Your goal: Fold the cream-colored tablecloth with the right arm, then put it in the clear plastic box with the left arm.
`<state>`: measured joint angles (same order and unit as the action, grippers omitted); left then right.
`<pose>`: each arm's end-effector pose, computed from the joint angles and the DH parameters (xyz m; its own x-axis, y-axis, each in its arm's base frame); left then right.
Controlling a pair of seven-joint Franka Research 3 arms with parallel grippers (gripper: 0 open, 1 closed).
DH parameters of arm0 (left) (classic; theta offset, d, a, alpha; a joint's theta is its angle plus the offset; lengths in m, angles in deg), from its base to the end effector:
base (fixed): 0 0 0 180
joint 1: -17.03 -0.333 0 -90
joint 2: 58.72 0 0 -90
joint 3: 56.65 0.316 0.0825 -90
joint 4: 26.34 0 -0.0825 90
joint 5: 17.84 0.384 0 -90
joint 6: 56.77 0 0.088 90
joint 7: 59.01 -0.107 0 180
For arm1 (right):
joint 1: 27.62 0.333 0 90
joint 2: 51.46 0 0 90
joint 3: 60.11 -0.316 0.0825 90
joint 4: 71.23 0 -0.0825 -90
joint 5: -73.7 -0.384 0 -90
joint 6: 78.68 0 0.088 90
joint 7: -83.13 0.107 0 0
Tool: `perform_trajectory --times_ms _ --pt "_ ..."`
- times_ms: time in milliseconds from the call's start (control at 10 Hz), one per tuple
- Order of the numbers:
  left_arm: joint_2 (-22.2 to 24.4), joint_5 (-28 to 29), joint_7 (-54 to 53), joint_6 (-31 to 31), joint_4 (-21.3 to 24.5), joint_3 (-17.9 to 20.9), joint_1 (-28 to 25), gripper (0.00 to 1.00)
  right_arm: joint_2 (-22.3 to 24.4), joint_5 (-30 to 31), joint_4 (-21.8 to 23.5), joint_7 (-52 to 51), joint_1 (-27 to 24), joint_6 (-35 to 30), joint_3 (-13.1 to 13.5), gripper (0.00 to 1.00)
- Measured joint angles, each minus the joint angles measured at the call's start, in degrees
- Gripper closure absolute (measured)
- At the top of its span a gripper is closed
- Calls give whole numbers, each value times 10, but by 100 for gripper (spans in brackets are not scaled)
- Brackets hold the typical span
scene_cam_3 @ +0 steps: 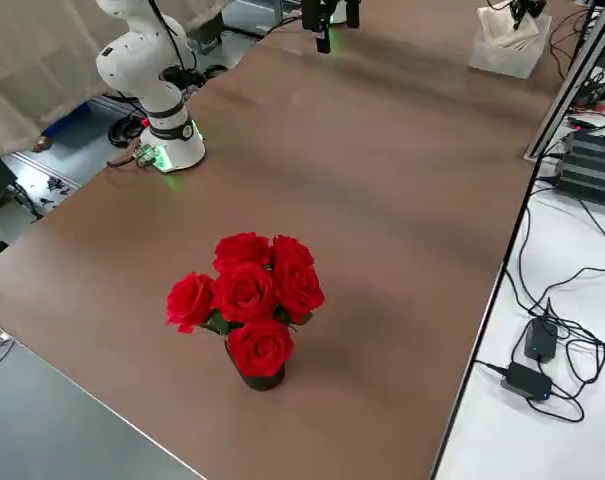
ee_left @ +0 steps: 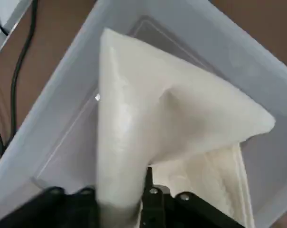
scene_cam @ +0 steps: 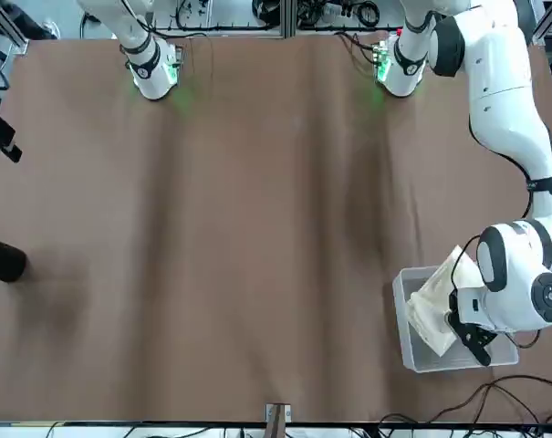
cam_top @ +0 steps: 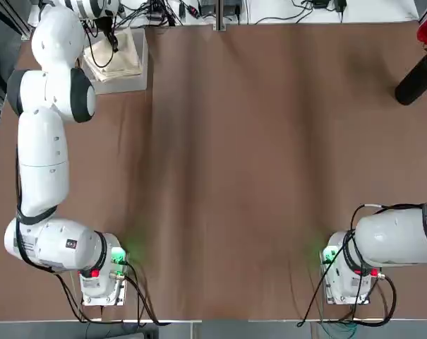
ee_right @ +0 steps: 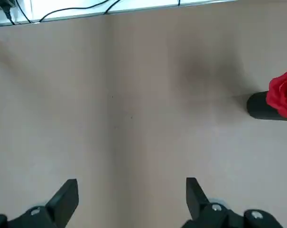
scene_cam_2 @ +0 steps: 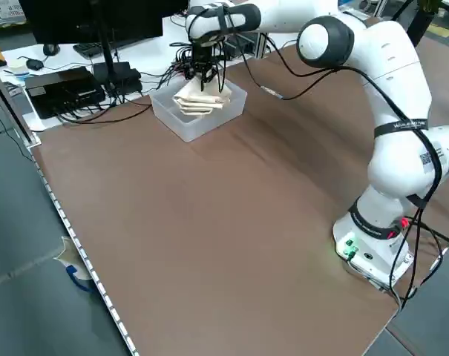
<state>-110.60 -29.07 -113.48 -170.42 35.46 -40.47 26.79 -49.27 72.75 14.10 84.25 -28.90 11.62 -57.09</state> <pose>0.7737 0.0020 0.2921 0.6454 -0.7637 -0.0154 -0.7634 -0.6442 -0.0465 0.5410 -0.0396 0.6845 0.9878 -0.0942 0.1242 -0.0923 -0.9955 -0.0209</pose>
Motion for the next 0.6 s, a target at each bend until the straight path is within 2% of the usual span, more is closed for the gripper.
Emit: perform_trajectory --times_ms 400,500,600 --pt "3 0 13 -9 -4 0 5 11 0 0 0 2 0 0 0 0" --pt "10 0 26 -9 -6 0 10 0 0 0 0 3 0 0 0 0" --pt "23 0 45 -8 -8 0 13 0 0 0 0 3 0 0 0 0"
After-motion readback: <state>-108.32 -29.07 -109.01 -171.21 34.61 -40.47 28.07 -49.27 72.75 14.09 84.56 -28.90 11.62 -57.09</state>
